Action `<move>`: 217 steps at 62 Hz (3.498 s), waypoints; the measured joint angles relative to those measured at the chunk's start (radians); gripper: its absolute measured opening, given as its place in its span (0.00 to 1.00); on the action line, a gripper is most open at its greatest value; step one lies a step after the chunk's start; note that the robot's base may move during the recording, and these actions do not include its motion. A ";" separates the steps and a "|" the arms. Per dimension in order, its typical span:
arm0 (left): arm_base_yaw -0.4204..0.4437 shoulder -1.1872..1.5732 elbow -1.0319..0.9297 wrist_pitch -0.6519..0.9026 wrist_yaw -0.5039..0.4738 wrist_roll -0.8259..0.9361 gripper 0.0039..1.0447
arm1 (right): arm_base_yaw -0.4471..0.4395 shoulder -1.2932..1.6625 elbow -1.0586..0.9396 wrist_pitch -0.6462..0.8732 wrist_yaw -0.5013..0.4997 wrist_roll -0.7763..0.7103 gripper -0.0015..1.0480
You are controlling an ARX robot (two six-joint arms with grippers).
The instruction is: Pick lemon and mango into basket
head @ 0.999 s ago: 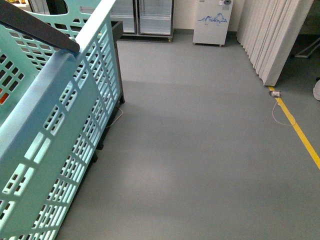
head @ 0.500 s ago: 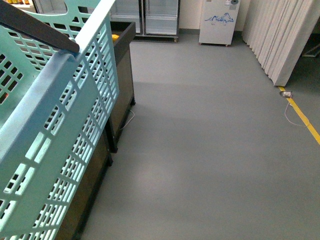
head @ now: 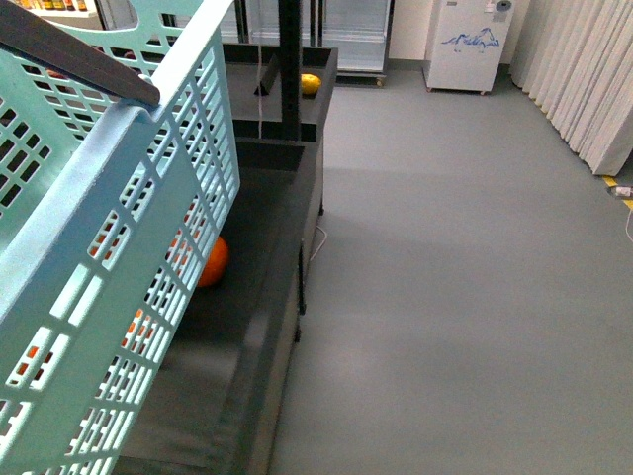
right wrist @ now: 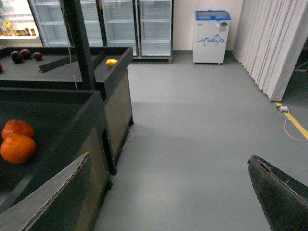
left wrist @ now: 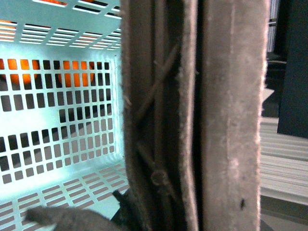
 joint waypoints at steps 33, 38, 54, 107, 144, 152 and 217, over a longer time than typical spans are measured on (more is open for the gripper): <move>0.000 0.000 0.000 0.000 0.000 0.000 0.14 | 0.000 0.000 0.000 0.000 0.000 0.000 0.92; 0.000 0.000 0.000 0.000 0.002 0.000 0.14 | 0.000 0.000 0.000 0.000 0.001 0.000 0.92; 0.000 0.001 0.000 0.000 0.000 0.000 0.14 | 0.000 0.000 0.000 0.000 -0.001 0.000 0.92; 0.000 -0.001 0.000 0.000 0.000 0.000 0.13 | 0.000 -0.001 0.000 0.000 0.002 0.000 0.92; 0.001 0.000 0.000 0.000 0.003 -0.001 0.13 | 0.000 0.000 0.000 0.000 0.002 0.000 0.92; 0.001 0.001 0.000 0.000 0.001 0.000 0.13 | 0.000 0.000 0.000 0.000 0.002 0.000 0.92; 0.002 0.002 0.000 0.000 -0.002 0.001 0.13 | -0.002 0.000 0.000 0.000 -0.007 0.000 0.92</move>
